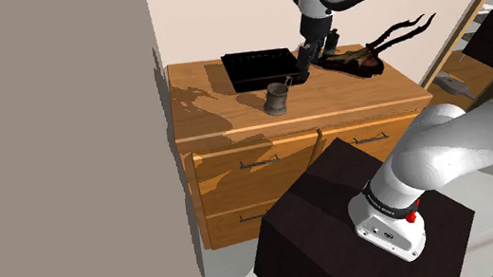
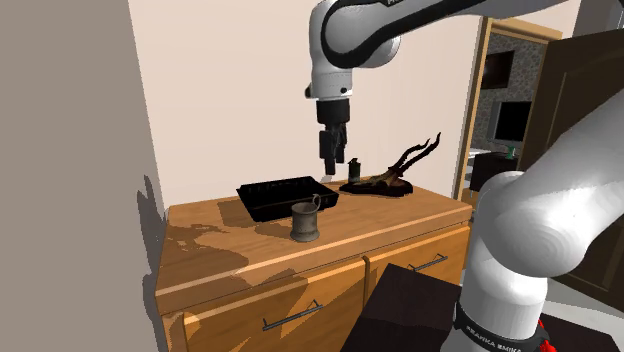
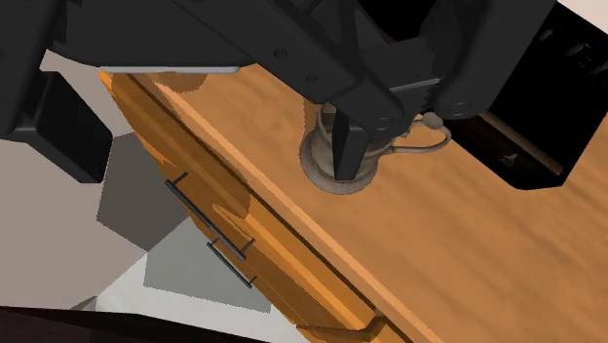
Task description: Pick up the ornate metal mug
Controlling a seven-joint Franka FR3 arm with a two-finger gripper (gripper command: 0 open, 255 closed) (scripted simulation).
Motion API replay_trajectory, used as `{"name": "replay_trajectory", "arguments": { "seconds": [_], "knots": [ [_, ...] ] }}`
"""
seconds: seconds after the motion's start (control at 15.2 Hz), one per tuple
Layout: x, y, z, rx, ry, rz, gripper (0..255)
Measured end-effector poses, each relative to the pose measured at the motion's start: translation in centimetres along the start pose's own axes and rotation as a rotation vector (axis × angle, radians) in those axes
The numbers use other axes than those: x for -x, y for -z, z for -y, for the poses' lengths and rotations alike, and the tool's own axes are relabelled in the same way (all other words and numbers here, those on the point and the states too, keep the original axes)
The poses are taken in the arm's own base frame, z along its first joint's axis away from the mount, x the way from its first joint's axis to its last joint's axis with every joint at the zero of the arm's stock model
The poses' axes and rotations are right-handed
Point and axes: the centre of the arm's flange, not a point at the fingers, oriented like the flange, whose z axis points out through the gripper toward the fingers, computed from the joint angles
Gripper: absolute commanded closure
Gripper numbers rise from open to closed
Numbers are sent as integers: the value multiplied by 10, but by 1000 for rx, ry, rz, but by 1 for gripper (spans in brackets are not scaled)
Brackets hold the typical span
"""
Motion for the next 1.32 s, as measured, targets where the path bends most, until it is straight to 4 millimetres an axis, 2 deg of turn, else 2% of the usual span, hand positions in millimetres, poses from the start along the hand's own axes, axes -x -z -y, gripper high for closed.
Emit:
{"name": "replay_trajectory", "arguments": {
  "seconds": [0.2, 0.59, 0.92, 1.19, 1.32],
  "knots": [
    [-14, -23, -26, -15, 32, -9, 0],
    [-56, -73, -82, -43, 95, -28, 0],
    [-96, -112, -111, -68, 149, -45, 0],
    [-127, -145, -144, -86, 190, -56, 0],
    [-133, -155, -149, -89, 199, -58, 0]
  ]
}}
